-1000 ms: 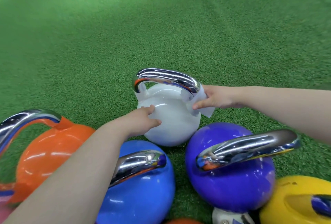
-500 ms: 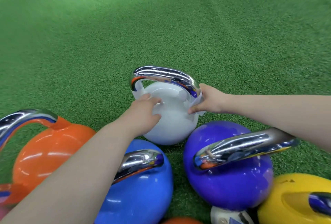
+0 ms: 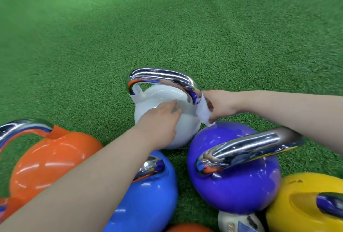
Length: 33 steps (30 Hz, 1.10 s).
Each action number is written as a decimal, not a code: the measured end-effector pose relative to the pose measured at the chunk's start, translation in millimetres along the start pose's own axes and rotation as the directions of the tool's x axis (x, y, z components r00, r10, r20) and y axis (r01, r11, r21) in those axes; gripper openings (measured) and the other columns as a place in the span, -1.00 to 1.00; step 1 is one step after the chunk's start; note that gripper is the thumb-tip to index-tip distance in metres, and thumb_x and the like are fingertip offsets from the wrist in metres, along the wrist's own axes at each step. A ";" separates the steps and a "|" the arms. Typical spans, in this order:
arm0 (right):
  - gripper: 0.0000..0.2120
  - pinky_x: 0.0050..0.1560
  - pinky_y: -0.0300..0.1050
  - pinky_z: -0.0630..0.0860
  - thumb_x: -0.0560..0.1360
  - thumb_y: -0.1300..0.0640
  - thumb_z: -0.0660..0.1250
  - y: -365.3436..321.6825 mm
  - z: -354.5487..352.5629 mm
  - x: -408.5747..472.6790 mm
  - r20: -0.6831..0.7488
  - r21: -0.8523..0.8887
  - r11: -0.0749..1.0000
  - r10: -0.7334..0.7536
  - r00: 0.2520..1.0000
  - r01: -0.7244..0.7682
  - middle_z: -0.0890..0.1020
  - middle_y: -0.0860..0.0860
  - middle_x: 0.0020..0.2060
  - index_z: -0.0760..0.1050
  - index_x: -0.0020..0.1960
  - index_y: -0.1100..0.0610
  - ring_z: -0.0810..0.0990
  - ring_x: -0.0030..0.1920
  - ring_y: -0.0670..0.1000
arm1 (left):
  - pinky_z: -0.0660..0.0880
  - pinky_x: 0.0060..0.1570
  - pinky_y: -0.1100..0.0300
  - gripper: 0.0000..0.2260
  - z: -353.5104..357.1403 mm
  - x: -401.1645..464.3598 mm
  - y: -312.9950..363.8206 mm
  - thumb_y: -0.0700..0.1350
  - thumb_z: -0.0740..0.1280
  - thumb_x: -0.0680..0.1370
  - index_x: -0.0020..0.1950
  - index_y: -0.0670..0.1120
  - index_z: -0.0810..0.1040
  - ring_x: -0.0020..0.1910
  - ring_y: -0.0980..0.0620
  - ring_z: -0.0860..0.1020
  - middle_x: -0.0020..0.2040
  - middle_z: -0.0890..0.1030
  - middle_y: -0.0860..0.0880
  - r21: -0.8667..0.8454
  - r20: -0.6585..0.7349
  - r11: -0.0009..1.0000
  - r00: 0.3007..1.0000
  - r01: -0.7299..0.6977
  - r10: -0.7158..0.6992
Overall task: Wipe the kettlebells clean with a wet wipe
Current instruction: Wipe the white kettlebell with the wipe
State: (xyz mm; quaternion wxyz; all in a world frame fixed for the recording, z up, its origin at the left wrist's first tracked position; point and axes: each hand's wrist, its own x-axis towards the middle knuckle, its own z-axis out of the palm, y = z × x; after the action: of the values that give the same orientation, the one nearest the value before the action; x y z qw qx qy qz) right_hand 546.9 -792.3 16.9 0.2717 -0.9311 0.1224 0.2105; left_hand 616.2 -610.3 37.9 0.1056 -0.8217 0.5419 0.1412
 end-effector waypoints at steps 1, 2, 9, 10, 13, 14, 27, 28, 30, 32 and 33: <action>-0.48 -0.03 -0.17 0.45 0.32 0.31 0.45 0.1 0.9 1.0 0.013 0.007 1.000 0.015 1.000 -0.015 0.53 0.04 0.06 0.33 0.22 0.19 0.52 0.02 0.05 | 0.19 0.36 0.12 -0.45 0.2 0.6 -0.6 -0.08 0.20 0.56 0.51 -0.04 0.08 0.50 -0.02 0.01 0.54 -0.08 -0.07 0.000 0.002 1.000 1.000 0.007 -0.007; -0.47 0.08 -0.07 0.49 0.33 0.34 0.43 -0.8 1.8 1.3 0.021 0.046 0.999 0.025 0.999 -0.026 0.54 0.09 0.11 0.33 0.24 0.20 0.54 0.08 0.08 | 0.19 0.36 0.11 -0.47 0.4 1.3 -0.8 -0.09 0.19 0.56 0.51 -0.04 0.10 0.50 -0.03 0.01 0.54 -0.08 -0.07 -0.005 0.003 1.000 1.000 0.010 -0.010; -0.57 0.13 0.16 0.48 0.34 0.51 0.19 2.2 -3.9 13.4 -0.072 0.344 0.938 -0.029 0.997 0.052 0.65 0.20 -0.01 0.54 -0.11 0.00 0.58 0.08 0.21 | 0.18 0.35 0.08 -0.51 0.6 2.8 -2.3 -0.11 0.21 0.55 0.47 -0.02 0.19 0.49 -0.06 0.01 0.53 -0.04 -0.08 -0.032 -0.010 0.999 1.000 0.011 -0.012; -0.60 0.12 0.08 0.49 0.36 0.50 0.19 -0.1 -5.5 15.2 -0.057 0.316 0.948 -0.029 0.998 0.045 0.65 0.19 -0.03 0.54 -0.13 0.03 0.58 0.05 0.17 | 0.18 0.35 0.09 -0.51 0.8 3.2 -2.2 -0.11 0.21 0.55 0.47 -0.01 0.20 0.48 -0.06 0.01 0.53 -0.03 -0.07 -0.034 -0.018 0.999 1.000 0.009 -0.009; -0.67 -0.04 -0.10 0.49 0.40 0.49 0.20 -6.5 -8.4 21.2 -0.032 0.291 0.956 -0.008 0.999 0.017 0.62 0.06 -0.24 0.48 -0.28 0.09 0.53 -0.18 -0.03 | 0.17 0.35 0.09 -0.51 2.5 3.5 -2.8 -0.11 0.21 0.54 0.46 0.01 0.20 0.48 -0.06 0.02 0.53 -0.02 -0.07 -0.031 -0.035 1.000 0.999 0.001 -0.002; -0.66 -0.07 -0.14 0.48 0.41 0.50 0.20 -8.0 -7.9 22.1 -0.027 0.293 0.956 0.002 1.000 0.006 0.59 0.01 -0.29 0.46 -0.32 0.08 0.50 -0.23 -0.08 | 0.17 0.35 0.09 -0.51 3.2 3.3 -3.0 -0.10 0.21 0.54 0.46 0.01 0.20 0.48 -0.07 0.02 0.53 -0.02 -0.07 -0.028 -0.037 1.000 0.999 0.002 -0.003; -0.72 0.02 0.06 0.55 0.25 0.25 0.52 11.1 15.8 15.7 -0.209 0.182 0.981 0.100 0.973 -0.062 0.67 0.18 -0.12 0.58 -0.06 0.28 0.61 -0.13 0.10 | 0.18 0.35 0.08 -0.51 2.7 3.6 -3.0 -0.10 0.19 0.55 0.47 0.00 0.18 0.48 -0.07 0.01 0.54 -0.02 -0.06 -0.008 -0.022 1.000 1.000 0.018 -0.018; -0.67 0.02 0.02 0.54 0.25 0.20 0.53 10.2 18.4 19.6 -0.236 0.165 0.983 0.114 0.965 -0.076 0.67 0.15 -0.11 0.57 -0.03 0.25 0.61 -0.09 0.12 | 0.18 0.35 0.08 -0.52 2.4 3.0 -2.7 -0.10 0.19 0.55 0.47 -0.01 0.19 0.48 -0.07 0.01 0.54 -0.02 -0.06 -0.004 -0.020 1.000 1.000 0.019 -0.019; -0.62 0.03 -0.06 0.52 0.26 0.15 0.53 8.5 22.3 23.9 -0.242 0.145 0.986 0.119 0.963 -0.086 0.67 0.10 -0.08 0.56 0.04 0.20 0.60 -0.04 0.10 | 0.19 0.34 0.08 -0.52 1.8 2.5 -1.2 -0.10 0.19 0.55 0.47 -0.03 0.19 0.48 -0.07 0.01 0.54 -0.02 -0.07 0.005 -0.017 1.000 1.000 0.019 -0.019; -0.60 -0.06 -0.21 0.42 0.28 0.12 0.52 7.7 24.8 24.6 -0.201 0.074 0.994 0.094 0.975 -0.080 0.62 0.01 -0.08 0.54 0.07 0.18 0.56 -0.01 0.03 | 0.20 0.33 0.08 -0.52 1.3 2.4 0.3 -0.11 0.18 0.55 0.47 -0.04 0.19 0.48 -0.08 0.01 0.54 -0.03 -0.08 0.013 -0.014 1.000 1.000 0.015 -0.015; -0.60 -0.12 -0.25 0.34 0.28 0.11 0.53 7.3 25.8 24.1 -0.177 0.047 0.996 0.079 0.981 -0.071 0.58 -0.04 -0.12 0.53 0.07 0.16 0.53 -0.02 -0.01 | 0.20 0.33 0.08 -0.52 1.1 2.5 0.4 -0.11 0.18 0.55 0.47 -0.04 0.19 0.48 -0.08 0.01 0.54 -0.03 -0.08 0.014 -0.012 1.000 1.000 0.013 -0.013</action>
State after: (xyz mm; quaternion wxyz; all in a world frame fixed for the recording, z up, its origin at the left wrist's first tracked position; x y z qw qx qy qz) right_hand 557.2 -786.6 -17.1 0.2704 -0.9352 0.1856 0.1334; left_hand 616.6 -612.3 35.9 0.1092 -0.8254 0.5380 0.1319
